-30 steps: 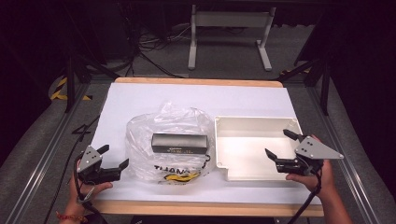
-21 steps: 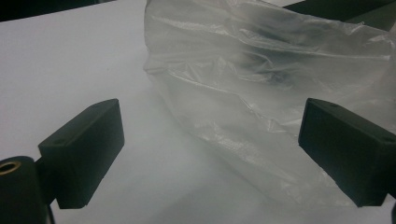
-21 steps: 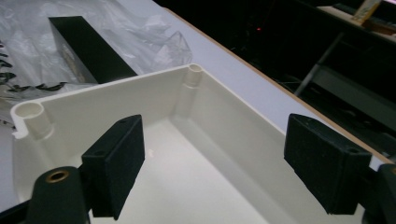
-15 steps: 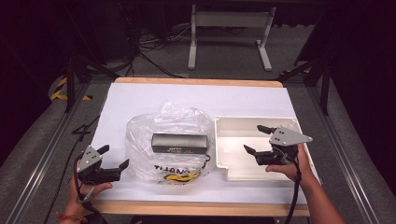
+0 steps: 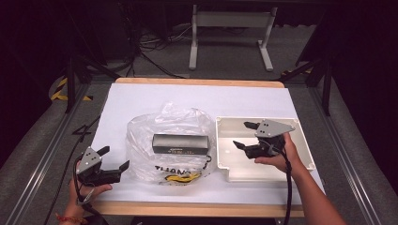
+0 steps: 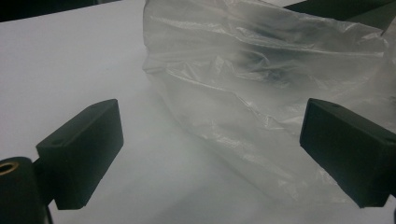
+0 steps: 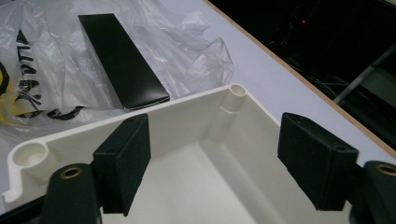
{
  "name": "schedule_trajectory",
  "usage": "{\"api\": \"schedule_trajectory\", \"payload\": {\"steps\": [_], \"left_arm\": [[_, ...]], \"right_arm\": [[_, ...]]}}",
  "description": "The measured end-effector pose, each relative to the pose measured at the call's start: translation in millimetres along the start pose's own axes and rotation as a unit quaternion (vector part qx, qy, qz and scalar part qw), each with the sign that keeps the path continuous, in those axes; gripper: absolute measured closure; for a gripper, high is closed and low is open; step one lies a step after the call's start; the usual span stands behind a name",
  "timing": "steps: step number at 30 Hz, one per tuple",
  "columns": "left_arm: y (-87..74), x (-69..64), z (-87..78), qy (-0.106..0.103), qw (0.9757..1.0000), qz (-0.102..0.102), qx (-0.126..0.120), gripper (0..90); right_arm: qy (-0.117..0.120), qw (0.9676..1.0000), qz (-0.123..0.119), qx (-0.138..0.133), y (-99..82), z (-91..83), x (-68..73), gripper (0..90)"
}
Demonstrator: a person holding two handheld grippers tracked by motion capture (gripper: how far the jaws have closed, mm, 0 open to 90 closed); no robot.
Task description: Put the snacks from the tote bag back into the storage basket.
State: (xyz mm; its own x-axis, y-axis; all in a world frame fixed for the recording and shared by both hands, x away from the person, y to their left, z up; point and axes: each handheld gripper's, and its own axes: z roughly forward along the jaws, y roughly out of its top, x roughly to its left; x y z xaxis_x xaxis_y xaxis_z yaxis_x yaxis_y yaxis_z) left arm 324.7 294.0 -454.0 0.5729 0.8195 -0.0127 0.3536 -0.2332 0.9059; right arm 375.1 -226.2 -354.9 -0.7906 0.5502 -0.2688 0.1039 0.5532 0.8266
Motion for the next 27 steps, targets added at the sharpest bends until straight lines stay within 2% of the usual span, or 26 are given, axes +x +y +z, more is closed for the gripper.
{"api": "schedule_trajectory", "payload": {"steps": [11, 15, 27], "left_arm": [[-0.2, -0.2, -0.7, -0.004, 1.0, 0.005, -0.002, 6.5], [-0.3, -0.8, -0.6, -0.003, 1.0, 0.006, -0.001, 6.5], [-1.0, -1.1, -1.0, -0.004, 1.0, 0.005, 0.001, 6.5]], "right_arm": [[0.049, 0.9982, -0.025, 0.022, 19.7, 26.0, -1.8, 31.8], [0.059, 0.9972, -0.033, 0.033, 24.5, 33.8, -1.8, 31.5], [0.091, 0.9939, -0.037, 0.05, 36.4, 58.5, -2.0, 30.8]]}}
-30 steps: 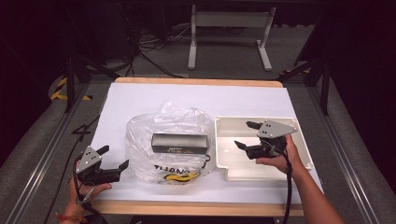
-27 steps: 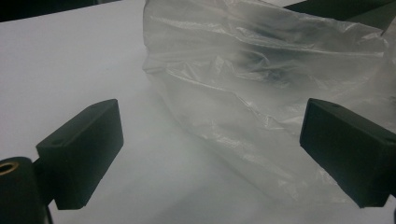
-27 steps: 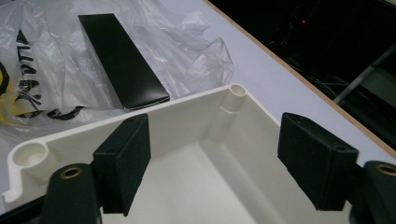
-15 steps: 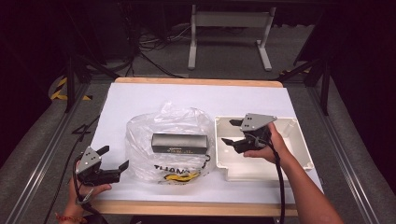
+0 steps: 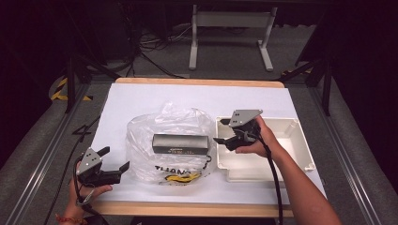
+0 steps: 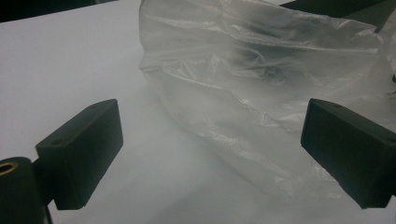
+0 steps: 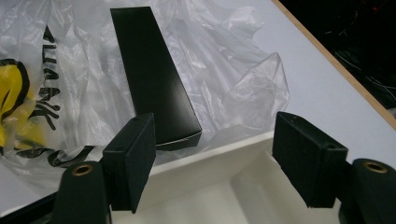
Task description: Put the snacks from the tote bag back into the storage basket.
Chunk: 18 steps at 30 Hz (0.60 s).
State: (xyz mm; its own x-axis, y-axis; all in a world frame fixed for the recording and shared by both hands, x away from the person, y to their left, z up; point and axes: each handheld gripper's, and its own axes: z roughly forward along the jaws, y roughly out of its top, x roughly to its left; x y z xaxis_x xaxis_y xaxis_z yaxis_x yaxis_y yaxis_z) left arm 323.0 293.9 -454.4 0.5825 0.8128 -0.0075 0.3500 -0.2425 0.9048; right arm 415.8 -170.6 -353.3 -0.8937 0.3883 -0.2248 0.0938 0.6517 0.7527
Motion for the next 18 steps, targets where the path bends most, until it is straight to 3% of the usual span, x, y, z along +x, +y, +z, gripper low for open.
{"api": "schedule_trajectory", "payload": {"steps": [9, 18], "left_arm": [[-0.4, -0.1, 1.0, 0.0, 1.0, 0.001, 0.003, 6.4], [-0.7, -0.6, 2.7, 0.0, 1.0, 0.004, 0.009, 6.5]], "right_arm": [[0.025, 0.9995, -0.013, 0.016, 8.8, 21.4, 0.5, 30.5], [0.036, 0.9988, -0.02, 0.026, 14.9, 29.2, -0.3, 30.2]]}}
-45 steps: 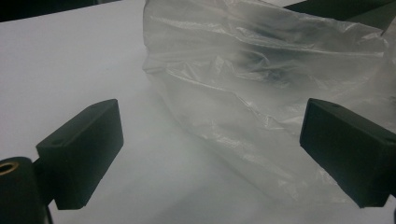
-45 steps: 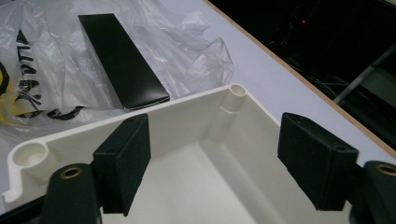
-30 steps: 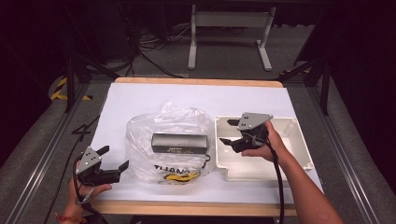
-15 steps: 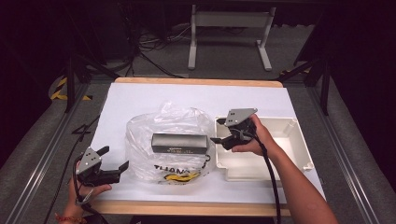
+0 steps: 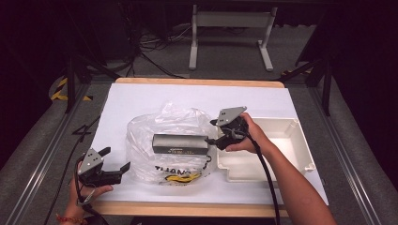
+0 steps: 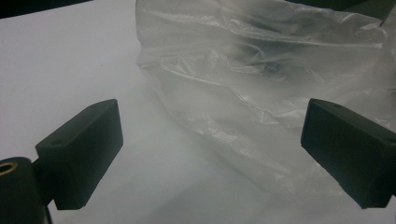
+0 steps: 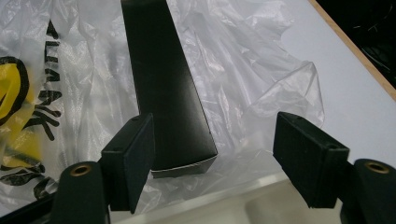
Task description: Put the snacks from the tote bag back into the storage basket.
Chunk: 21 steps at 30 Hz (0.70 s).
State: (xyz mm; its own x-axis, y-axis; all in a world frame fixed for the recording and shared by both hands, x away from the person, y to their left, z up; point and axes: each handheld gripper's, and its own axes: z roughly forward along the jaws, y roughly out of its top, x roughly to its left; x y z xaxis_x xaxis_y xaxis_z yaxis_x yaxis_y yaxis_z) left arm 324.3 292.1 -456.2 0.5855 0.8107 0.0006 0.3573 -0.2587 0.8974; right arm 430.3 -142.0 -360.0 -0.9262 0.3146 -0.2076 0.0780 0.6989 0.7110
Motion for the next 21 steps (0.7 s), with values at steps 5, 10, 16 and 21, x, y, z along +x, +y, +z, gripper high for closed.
{"api": "schedule_trajectory", "payload": {"steps": [5, 10, 16, 21], "left_arm": [[0.0, 0.0, -0.4, 0.0, 1.0, 0.001, -0.001, 6.5], [0.5, -1.2, -1.4, 0.002, 1.0, 0.005, -0.002, 6.5], [0.2, -1.2, -2.0, 0.001, 1.0, 0.004, -0.004, 6.5], [0.5, -1.9, -2.0, 0.0, 1.0, 0.006, -0.006, 6.5]], "right_arm": [[0.007, 1.0, -0.005, 0.005, 1.9, 3.8, -0.1, 29.0], [0.017, 0.9998, -0.007, 0.005, 4.2, 8.3, -0.5, 28.1], [0.031, 0.9993, -0.016, 0.012, 8.9, 14.5, 2.6, 27.8], [0.046, 0.9981, -0.026, 0.031, 12.9, 23.7, 5.1, 26.8]]}}
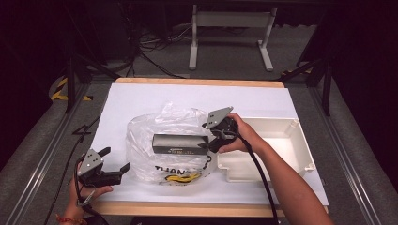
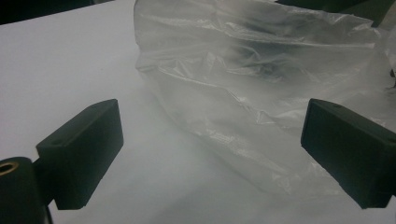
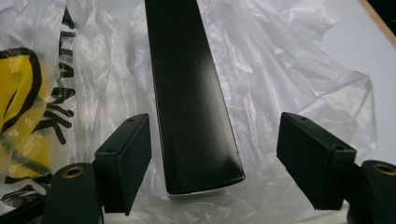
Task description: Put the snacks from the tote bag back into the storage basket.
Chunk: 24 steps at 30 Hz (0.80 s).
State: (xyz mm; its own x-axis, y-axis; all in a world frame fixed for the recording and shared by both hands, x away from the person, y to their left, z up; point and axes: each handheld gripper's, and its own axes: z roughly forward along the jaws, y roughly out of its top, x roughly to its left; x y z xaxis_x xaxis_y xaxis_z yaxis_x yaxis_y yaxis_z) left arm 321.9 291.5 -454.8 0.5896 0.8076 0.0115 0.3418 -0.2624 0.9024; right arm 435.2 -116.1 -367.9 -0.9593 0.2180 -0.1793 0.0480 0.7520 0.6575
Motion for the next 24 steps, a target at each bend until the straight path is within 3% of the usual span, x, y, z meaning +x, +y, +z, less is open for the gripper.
{"api": "schedule_trajectory", "payload": {"steps": [11, 24], "left_arm": [[0.3, -0.7, -0.3, 0.0, 1.0, 0.001, 0.002, 6.5], [-0.2, -0.4, -0.8, -0.002, 1.0, -0.001, 0.001, 6.5]], "right_arm": [[0.031, 0.9986, -0.011, 0.041, 6.3, 22.5, -1.0, 26.8], [0.046, 0.9949, -0.023, 0.087, 13.8, 47.2, -4.3, 32.2]]}}
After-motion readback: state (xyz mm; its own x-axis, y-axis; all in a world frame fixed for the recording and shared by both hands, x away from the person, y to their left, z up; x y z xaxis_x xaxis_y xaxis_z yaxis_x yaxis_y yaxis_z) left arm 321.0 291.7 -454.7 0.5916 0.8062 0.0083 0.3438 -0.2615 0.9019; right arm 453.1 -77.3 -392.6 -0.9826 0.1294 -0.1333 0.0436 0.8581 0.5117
